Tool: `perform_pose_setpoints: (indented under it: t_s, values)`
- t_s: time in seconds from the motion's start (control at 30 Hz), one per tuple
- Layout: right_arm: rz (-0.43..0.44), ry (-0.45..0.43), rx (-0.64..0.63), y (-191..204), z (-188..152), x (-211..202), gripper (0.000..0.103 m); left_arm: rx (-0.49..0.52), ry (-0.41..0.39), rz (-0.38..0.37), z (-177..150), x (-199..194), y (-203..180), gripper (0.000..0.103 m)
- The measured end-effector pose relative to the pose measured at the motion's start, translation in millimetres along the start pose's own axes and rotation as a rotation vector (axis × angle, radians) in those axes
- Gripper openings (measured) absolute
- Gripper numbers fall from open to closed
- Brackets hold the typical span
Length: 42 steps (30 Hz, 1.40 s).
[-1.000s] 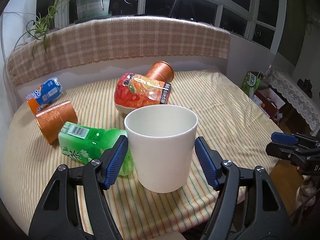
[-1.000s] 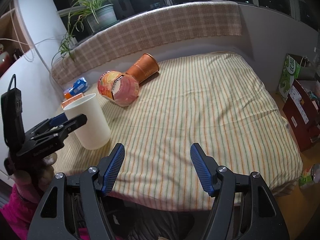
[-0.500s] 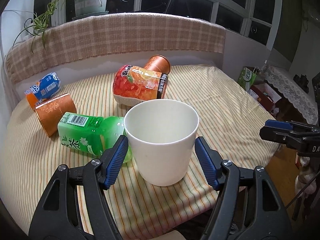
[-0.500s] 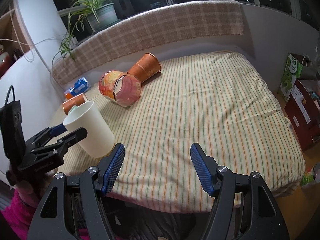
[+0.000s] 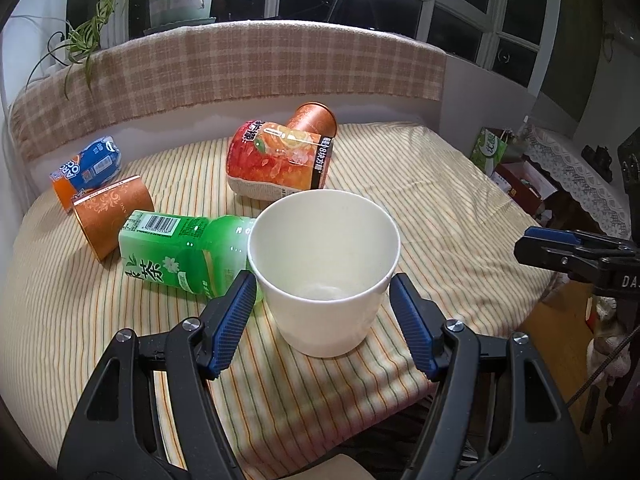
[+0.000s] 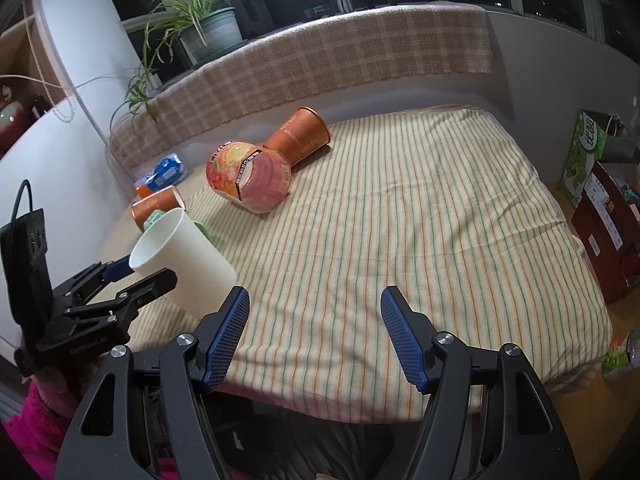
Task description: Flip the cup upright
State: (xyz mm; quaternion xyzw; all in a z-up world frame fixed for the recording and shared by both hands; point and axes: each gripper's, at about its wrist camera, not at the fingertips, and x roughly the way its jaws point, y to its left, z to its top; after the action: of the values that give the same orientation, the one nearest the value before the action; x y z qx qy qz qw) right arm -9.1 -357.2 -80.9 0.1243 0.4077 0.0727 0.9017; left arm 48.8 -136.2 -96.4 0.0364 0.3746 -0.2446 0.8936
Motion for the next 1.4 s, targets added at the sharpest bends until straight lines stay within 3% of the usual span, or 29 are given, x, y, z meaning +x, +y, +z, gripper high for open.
perform_pose_setpoints:
  t_s: [0.1,0.37,0.53,0.7,0.83,1.07,1.4]
  values:
    - [-0.003,-0.007,-0.002,0,0,-3,0.068,0.008,-0.015,-0.003,0,-7,-1,0.082]
    - [-0.001,-0.041,-0.034,8,-1,-9,0.068,0.004,-0.052,0.017,-2,-27,4,0.086]
    - [-0.028,-0.093,-0.081,20,-2,-16,0.068,-0.028,-0.111,0.080,-7,-53,18,0.086]
    - [-0.049,-0.159,-0.107,35,0,-23,0.068,-0.072,-0.212,0.197,-8,-86,33,0.086]
    - [-0.093,-0.222,-0.144,49,2,-28,0.072,-0.102,-0.308,0.280,-8,-114,41,0.096]
    - [-0.179,-0.358,-0.202,77,4,-42,0.080,-0.111,-0.438,0.382,-10,-151,41,0.102]
    - [-0.237,-0.462,-0.225,95,8,-55,0.082,-0.105,-0.477,0.438,-12,-164,35,0.102]
